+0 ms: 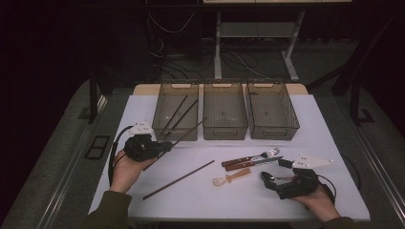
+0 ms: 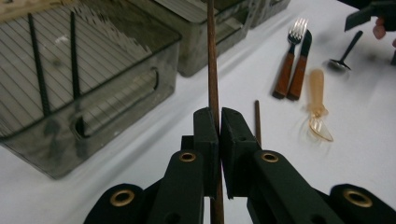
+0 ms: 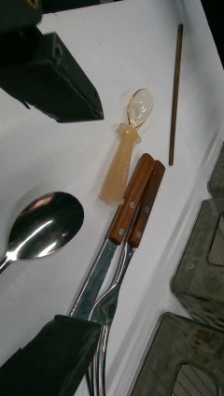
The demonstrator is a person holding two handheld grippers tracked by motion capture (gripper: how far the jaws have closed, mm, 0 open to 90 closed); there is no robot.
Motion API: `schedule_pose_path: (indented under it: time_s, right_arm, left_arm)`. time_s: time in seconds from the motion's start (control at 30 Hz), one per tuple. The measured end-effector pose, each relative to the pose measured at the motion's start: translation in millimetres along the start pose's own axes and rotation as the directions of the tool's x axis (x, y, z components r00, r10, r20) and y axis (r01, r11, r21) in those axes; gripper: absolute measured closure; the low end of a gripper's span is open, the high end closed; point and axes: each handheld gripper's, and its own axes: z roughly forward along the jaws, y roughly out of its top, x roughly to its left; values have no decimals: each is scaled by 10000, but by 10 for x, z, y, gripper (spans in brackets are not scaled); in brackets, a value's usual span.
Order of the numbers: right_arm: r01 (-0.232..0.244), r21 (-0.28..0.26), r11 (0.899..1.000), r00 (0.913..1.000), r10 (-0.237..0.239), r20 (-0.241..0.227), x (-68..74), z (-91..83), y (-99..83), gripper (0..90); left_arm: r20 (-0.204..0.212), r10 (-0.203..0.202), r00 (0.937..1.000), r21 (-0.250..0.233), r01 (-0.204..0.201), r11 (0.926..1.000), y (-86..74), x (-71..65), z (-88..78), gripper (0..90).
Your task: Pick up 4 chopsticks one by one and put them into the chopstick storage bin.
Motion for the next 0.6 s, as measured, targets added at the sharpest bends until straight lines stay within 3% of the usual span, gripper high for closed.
schedule_pose_path:
  time_s: [0.6]
  right_arm:
    - [-33, -6, 10000, 10000, 33, 8, 4, 1, -2, 11]
  left_arm:
    - [-628, -411, 9972, -632, 371, 9973, 286, 234, 129, 854]
